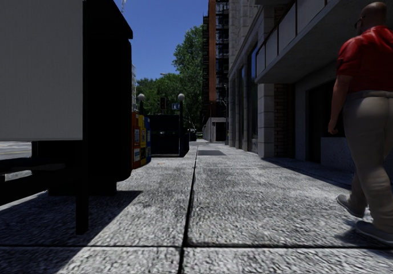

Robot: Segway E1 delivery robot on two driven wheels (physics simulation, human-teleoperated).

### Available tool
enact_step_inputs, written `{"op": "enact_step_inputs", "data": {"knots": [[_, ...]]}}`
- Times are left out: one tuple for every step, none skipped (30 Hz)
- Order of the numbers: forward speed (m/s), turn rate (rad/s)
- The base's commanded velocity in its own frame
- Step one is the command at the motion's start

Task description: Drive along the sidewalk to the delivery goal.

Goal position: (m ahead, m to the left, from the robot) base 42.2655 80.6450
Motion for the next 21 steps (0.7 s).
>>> {"op": "enact_step_inputs", "data": {"knots": [[2.0,0.0],[2.0,0.0],[2.0,0.0],[2.0,0.0],[2.0,0.0],[2.0,0.0],[2.0,0.0],[2.0,0.0],[2.0,0.0],[2.0,0.0],[2.0,0.0],[2.0,0.0],[2.0,0.0],[2.0,0.0],[2.0,0.0],[2.0,0.0],[2.0,0.0],[2.0,0.0],[2.0,0.0],[2.0,0.0],[2.0,0.0]]}}
